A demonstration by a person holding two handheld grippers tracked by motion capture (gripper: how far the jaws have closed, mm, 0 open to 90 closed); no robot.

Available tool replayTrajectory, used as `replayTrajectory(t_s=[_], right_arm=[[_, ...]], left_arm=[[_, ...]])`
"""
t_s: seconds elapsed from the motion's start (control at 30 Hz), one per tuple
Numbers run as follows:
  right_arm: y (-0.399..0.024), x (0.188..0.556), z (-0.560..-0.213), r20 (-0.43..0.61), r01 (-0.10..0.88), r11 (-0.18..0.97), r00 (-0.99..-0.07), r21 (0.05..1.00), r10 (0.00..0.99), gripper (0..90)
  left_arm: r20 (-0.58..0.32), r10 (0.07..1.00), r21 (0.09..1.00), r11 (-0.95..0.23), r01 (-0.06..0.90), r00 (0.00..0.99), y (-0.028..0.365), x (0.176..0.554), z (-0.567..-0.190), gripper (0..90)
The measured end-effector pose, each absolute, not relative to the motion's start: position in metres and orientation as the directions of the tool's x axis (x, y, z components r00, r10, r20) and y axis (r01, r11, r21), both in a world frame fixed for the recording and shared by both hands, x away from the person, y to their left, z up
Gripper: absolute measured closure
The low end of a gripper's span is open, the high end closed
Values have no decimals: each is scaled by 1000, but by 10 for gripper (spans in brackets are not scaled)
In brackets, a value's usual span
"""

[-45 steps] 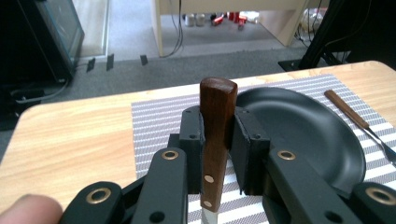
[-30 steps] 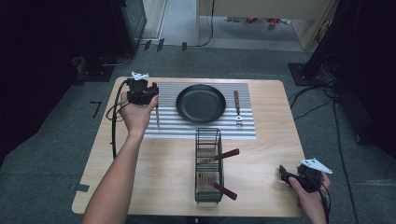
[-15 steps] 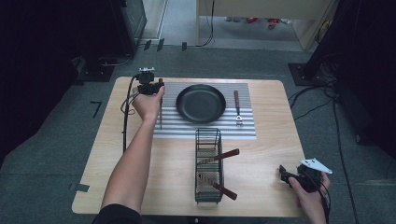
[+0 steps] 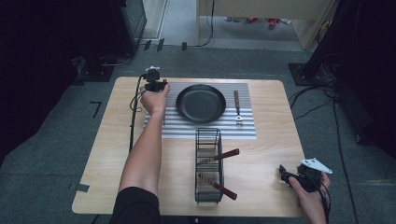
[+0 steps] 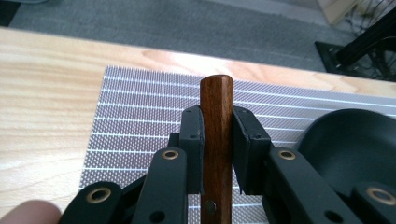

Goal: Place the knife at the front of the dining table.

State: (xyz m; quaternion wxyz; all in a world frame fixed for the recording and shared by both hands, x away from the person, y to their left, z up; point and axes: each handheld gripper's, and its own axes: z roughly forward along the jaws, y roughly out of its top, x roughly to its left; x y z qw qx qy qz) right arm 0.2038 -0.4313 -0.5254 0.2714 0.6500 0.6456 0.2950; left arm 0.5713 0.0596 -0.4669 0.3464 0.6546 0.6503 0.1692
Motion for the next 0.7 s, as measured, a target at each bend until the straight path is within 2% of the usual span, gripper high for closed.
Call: replayTrajectory(t_s=[0.7], right_arm=[[-431, 204, -525, 32, 679, -20, -6, 734, 999, 130]], left_arm=[[-193, 977, 640, 57, 766, 89, 51, 584, -491, 761]])
